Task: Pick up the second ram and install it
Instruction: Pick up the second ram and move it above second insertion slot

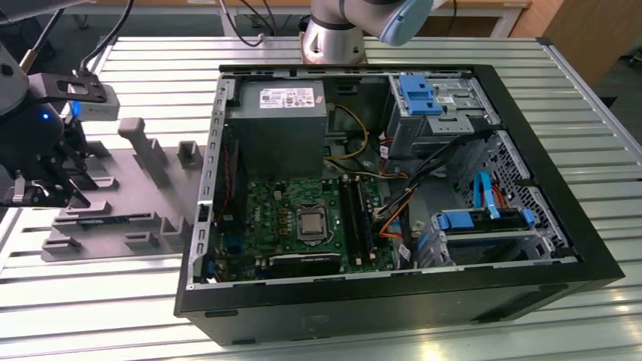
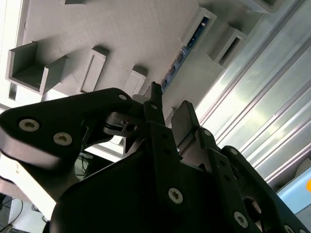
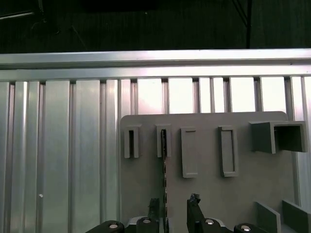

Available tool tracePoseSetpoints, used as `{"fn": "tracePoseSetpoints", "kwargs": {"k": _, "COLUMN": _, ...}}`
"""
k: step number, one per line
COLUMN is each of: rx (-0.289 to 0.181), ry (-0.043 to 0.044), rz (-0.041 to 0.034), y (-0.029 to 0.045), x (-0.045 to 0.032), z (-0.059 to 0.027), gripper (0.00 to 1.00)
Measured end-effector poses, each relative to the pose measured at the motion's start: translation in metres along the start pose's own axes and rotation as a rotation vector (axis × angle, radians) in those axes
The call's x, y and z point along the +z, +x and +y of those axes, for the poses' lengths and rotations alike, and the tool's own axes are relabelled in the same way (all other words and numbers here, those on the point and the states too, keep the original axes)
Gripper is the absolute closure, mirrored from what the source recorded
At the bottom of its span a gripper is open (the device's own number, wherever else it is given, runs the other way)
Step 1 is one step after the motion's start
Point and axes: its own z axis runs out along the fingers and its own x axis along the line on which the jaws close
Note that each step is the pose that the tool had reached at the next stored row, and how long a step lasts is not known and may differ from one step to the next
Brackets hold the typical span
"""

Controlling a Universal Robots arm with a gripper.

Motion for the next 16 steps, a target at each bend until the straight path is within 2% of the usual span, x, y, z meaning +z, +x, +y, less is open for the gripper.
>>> {"fn": "tracePoseSetpoints", "kwargs": {"k": 9, "rx": 0.0, "ry": 0.0, "rz": -0.0002, "y": 0.0029, "x": 0.0157, "z": -0.0001, "gripper": 0.64}}
{"fn": "tracePoseSetpoints", "kwargs": {"k": 16, "rx": -0.003, "ry": 0.0, "rz": -0.0001, "y": 0.0033, "x": 0.017, "z": 0.0007, "gripper": 0.64}}
